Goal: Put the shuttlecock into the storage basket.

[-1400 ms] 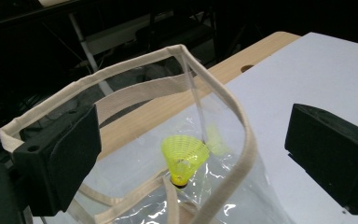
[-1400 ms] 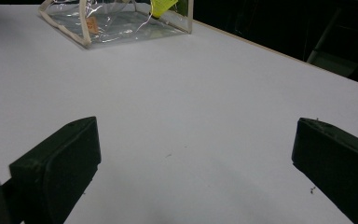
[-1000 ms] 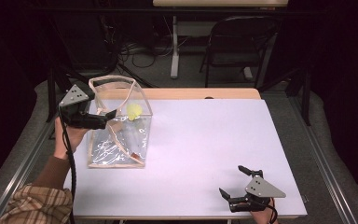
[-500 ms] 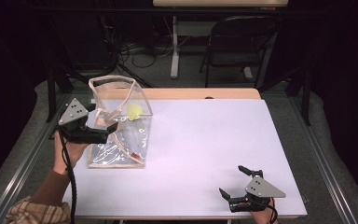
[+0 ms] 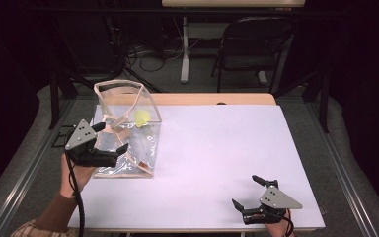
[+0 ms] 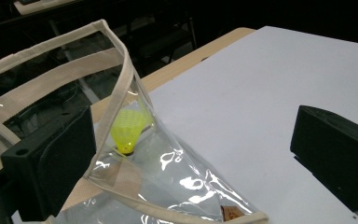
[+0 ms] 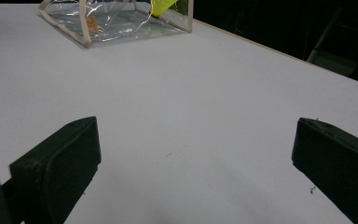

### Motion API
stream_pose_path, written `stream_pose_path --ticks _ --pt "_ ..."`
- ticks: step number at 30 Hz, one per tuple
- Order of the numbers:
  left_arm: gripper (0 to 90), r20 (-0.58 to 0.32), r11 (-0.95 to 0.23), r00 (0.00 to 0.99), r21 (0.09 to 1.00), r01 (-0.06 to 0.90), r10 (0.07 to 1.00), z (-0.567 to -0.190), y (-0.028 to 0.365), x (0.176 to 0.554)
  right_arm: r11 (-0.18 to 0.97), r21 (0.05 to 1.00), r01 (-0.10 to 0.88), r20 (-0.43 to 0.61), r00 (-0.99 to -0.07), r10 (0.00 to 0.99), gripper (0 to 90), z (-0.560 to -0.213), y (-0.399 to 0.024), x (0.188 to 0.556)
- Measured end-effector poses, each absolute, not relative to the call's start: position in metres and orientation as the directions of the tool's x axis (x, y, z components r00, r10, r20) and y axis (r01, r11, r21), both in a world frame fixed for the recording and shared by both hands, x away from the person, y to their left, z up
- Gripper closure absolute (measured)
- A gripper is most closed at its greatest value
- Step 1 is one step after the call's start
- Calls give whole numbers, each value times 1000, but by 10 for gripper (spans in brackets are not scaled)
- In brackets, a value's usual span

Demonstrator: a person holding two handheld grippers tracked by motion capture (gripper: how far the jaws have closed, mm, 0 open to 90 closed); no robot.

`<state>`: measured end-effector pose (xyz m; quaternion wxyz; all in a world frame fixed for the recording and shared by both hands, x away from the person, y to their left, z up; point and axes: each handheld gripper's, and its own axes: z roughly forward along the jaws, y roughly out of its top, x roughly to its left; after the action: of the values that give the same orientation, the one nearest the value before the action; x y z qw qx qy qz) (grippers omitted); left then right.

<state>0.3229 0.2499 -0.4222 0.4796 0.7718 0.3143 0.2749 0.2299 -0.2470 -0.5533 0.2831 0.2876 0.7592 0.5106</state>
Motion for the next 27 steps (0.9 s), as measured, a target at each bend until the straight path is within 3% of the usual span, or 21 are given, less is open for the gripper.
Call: stream_pose_path --ticks 27 --pt "2 61 -283 643 926 249 763 -470 257 294 314 938 150 -135 -674 726 8 -554 -247 230"
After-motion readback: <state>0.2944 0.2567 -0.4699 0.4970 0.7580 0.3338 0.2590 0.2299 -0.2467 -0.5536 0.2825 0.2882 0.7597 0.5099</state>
